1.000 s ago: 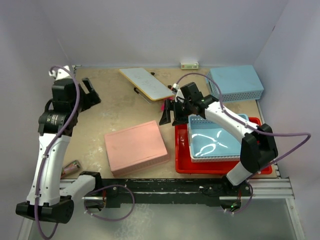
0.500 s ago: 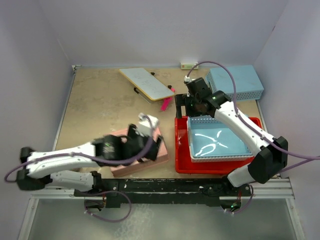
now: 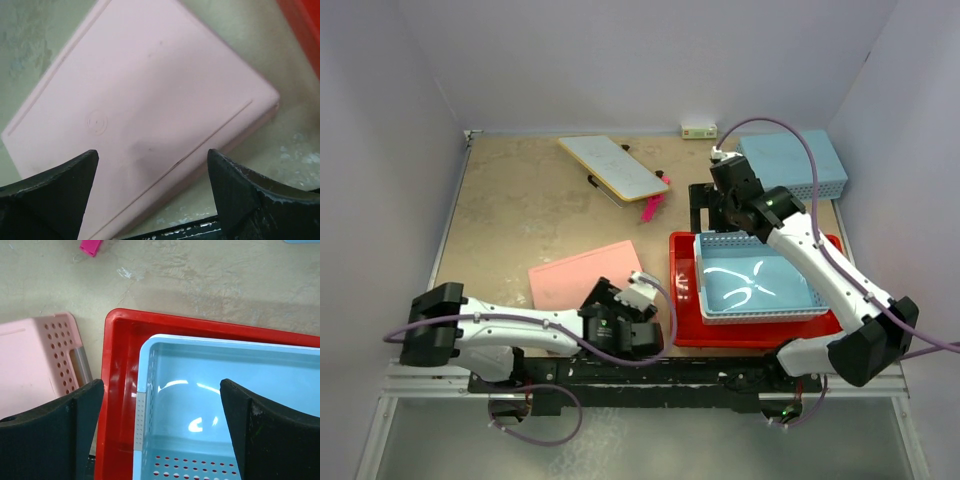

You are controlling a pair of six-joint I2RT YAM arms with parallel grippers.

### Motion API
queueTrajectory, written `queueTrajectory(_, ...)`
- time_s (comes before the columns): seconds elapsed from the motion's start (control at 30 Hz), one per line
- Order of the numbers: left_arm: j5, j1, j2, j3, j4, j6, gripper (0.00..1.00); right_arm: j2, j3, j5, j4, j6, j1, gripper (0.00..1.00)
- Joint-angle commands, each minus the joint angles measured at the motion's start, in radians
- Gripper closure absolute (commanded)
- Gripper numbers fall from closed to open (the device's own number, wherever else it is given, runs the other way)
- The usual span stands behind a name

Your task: Turn the large container upside down

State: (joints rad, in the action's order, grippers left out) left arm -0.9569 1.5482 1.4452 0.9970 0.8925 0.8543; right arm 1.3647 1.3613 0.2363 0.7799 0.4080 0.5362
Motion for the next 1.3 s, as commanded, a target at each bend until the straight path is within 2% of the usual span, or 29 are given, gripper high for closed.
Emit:
queueTrajectory(0.0, 0.072, -0.112, -0.123, -0.109, -0.134, -0.003, 0.14, -0.027, -0.019, 0.033, 0.004, -0.002, -0.005, 0.00)
queueTrajectory(0.2, 0.077, -0.131, -0.095, -0.105, -0.095, 0.023, 0.15, -0.014, -0.021, 0.010, -0.014, 0.000, -0.005, 0.00)
queueTrajectory(0.3, 0.043, -0.184, -0.096, -0.125, -0.052, 0.068, 0.14, -0.010, -0.023, 0.001, -0.021, 0.000, -0.006, 0.00)
queueTrajectory(0.53, 0.087, -0.499, -0.248, -0.178, -0.067, 0.120, 0.14, -0.010, -0.027, -0.004, -0.028, -0.005, -0.005, 0.00)
queueTrajectory(0.67, 0.077, -0.612, -0.302, -0.167, -0.029, 0.150, 0.14, -0.012, -0.027, -0.013, -0.031, -0.009, -0.005, 0.00)
queueTrajectory(0.73, 0.077, -0.617, -0.309, -0.132, -0.005, 0.138, 0.14, -0.013, -0.027, -0.014, -0.034, -0.013, -0.005, 0.00)
queueTrajectory(0.83, 0.166, -0.597, -0.318, -0.049, 0.031, 0.077, 0.18, -0.014, -0.025, -0.011, -0.030, -0.020, -0.005, 0.00)
queueTrajectory(0.93, 0.165, -0.424, -0.304, 0.032, 0.072, 0.099, 0.20, -0.020, -0.030, 0.006, -0.031, -0.024, -0.005, 0.00)
queueTrajectory(1.03, 0.202, -0.299, -0.202, 0.074, 0.102, 0.131, 0.20, -0.018, -0.035, 0.018, -0.036, -0.024, -0.008, 0.00)
queueTrajectory(1.17, 0.297, -0.252, -0.093, 0.007, -0.007, 0.142, 0.20, -0.015, -0.043, 0.021, -0.041, -0.022, -0.010, 0.00)
queueTrajectory(1.27, 0.389, -0.297, -0.081, -0.090, -0.142, 0.130, 0.20, -0.017, -0.048, 0.029, -0.040, -0.024, -0.011, 0.00)
